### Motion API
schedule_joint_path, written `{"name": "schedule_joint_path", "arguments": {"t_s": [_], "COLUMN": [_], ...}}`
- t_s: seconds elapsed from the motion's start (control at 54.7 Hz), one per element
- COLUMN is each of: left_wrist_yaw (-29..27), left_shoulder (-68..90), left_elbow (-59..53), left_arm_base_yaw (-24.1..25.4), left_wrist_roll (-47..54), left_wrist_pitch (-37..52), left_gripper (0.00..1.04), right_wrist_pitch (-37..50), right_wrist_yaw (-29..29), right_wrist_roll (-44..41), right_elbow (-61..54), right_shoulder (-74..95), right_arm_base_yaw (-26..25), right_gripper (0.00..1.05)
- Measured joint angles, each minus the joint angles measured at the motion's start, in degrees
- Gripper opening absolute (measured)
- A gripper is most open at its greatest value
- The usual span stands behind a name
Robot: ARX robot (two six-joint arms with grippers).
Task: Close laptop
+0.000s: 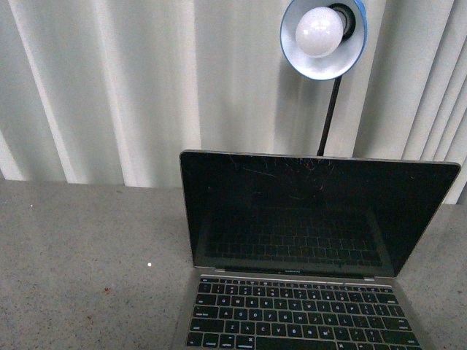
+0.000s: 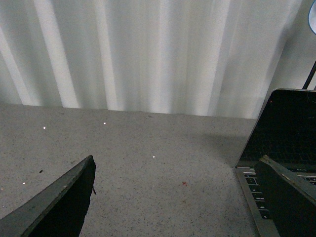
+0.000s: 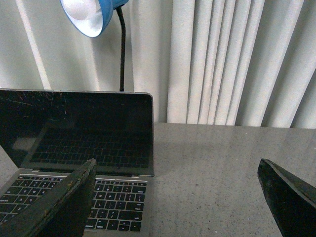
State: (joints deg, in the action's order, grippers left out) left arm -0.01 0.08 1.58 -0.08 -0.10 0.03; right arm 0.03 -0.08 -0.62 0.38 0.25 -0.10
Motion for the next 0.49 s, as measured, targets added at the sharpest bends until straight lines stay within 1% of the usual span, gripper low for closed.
{"name": "schedule_joint_path", "arguments": {"t_s": [0.494], "left_wrist_yaw": [0.0], "left_shoulder": [0.0], "left_elbow": [0.0], "left_arm_base_yaw": [0.0], "left_wrist_roll": [0.0], "left_wrist_pitch": [0.0], "left_gripper": [0.98], "right_wrist_pitch": [0.0], "right_wrist_yaw": [0.0], "right_wrist_roll": [0.0], "right_elbow": [0.0], "right_shoulder": [0.0], "right_arm_base_yaw": [0.0], "right_gripper": [0.97]}}
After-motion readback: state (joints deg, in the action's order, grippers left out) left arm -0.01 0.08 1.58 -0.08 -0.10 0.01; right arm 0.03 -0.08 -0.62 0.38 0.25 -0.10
